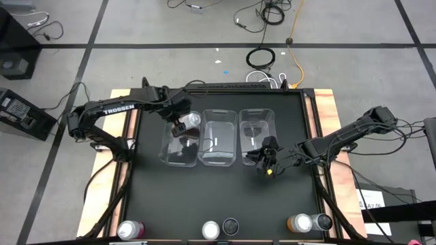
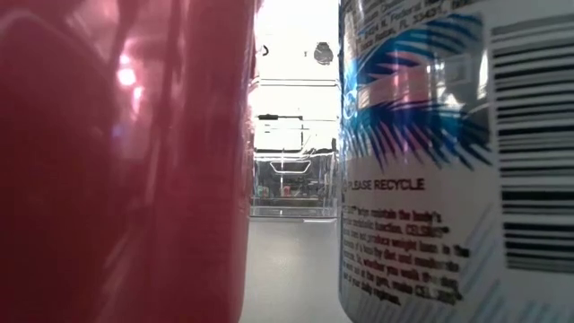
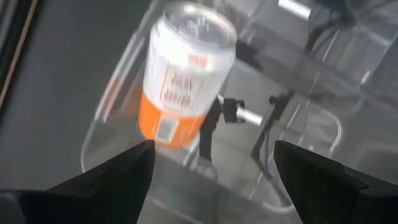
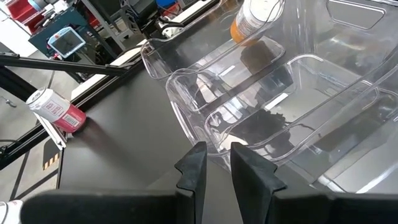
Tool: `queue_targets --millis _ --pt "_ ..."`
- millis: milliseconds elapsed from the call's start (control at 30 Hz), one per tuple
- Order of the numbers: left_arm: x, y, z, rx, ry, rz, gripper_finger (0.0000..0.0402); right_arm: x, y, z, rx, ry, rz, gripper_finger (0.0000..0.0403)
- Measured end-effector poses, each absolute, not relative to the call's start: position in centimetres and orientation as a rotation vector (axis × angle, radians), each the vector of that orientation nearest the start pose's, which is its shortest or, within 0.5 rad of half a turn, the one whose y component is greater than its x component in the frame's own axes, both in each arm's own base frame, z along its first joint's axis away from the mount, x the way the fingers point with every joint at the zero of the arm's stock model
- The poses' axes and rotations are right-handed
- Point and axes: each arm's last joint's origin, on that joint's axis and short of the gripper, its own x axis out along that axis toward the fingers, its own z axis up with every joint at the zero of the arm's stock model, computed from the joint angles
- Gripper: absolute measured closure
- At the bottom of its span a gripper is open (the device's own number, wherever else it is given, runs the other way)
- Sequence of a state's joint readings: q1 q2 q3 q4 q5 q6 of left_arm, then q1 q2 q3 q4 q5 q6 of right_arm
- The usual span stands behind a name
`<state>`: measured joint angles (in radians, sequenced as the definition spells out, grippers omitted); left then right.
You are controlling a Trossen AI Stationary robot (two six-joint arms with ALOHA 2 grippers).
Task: Sort soda cans
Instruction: Put the left yellow-white soda can into the left transparent bin
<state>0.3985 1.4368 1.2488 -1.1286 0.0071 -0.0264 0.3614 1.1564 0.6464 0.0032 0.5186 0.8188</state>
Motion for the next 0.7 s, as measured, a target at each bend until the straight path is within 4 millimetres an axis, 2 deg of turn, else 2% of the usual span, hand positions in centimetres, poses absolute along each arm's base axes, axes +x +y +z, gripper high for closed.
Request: queue_targets --millis 100,433,700 --pt "23.9 10.0 28.4 -0.308 1.307 0.362 0.0075 22.8 7.1 23.3 0.586 0.365 -0.328 0.0337" --pt "23.8 9.9 27.4 -0.326 1.318 0.334 0.0143 22.8 7.1 23.4 0.595 0.355 -0.325 0.0337" --pt "22.2 8.7 27.4 -0.307 1.275 0.319 0.0158 23.3 6.3 23.9 0.59 0.307 -0.315 0.0337"
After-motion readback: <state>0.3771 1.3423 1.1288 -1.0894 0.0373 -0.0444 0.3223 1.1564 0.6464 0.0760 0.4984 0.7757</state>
